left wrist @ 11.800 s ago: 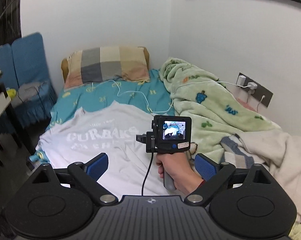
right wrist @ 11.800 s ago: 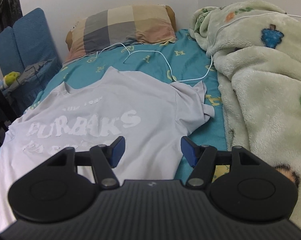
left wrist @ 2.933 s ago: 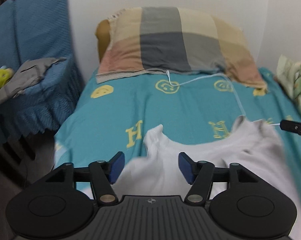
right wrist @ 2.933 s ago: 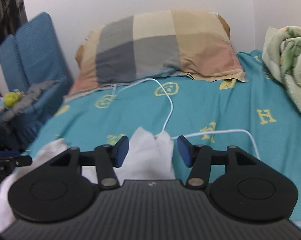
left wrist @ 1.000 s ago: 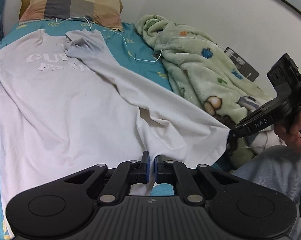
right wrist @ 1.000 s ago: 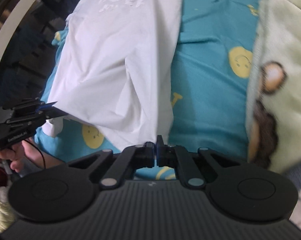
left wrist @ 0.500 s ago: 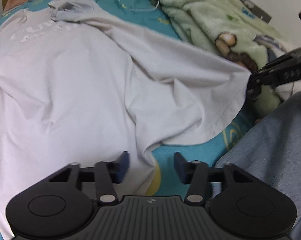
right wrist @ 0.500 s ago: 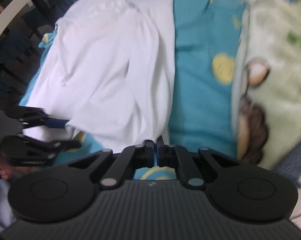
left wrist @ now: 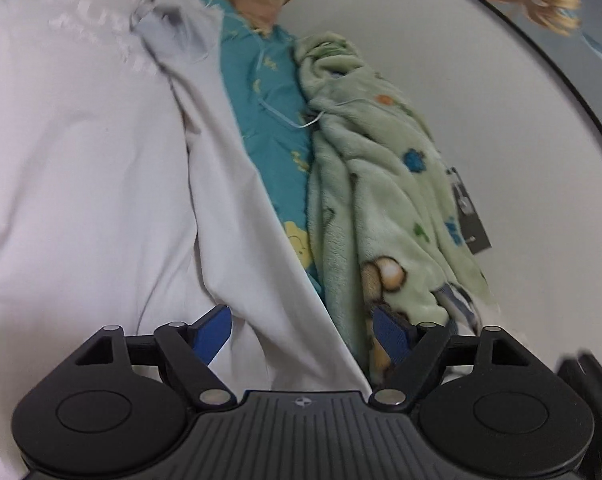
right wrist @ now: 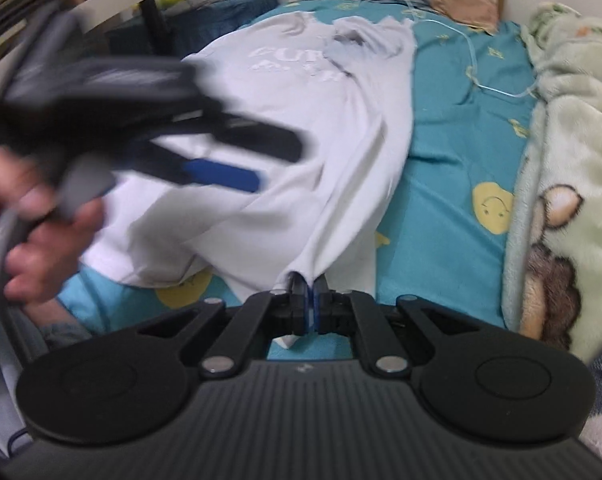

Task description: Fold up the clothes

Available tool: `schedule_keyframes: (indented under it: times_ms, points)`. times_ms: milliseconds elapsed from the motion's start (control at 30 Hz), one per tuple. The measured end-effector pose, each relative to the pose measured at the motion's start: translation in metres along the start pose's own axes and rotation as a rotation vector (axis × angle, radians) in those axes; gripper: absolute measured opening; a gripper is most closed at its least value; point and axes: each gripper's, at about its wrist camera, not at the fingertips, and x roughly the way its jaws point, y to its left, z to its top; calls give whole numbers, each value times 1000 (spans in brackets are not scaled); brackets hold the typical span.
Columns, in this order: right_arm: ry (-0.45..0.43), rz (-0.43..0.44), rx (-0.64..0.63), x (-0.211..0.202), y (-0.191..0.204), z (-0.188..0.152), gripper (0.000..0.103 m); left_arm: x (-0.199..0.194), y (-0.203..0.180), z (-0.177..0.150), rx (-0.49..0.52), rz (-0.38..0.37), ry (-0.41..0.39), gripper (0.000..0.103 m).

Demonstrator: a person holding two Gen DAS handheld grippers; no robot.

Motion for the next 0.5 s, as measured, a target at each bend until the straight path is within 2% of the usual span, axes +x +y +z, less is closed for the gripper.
schedule_keyframes:
  times_ms: [100,200,267,300,333,433,500]
  points:
    - [17,11,-47,5,7,-3,5,26,7,10,-31,1,26,75]
    - [45,24,-95,13,15,-4,5,46,5,15,-17,2,46,70]
    - [57,36,-106,18,17,-3,5,55,-1,14,31,44,69,47]
    - [63,42,-111,20,17,-2,5,59,-4,14,50,67,79,23]
    - [69,50,-109,22,17,-1,5,58,-4,14,55,80,79,7]
    - [89,83,-102,28,17,2,5,46,1,14,39,80,54,5]
    - [107,109,-97,33,16,4,5,36,8,12,27,106,42,3]
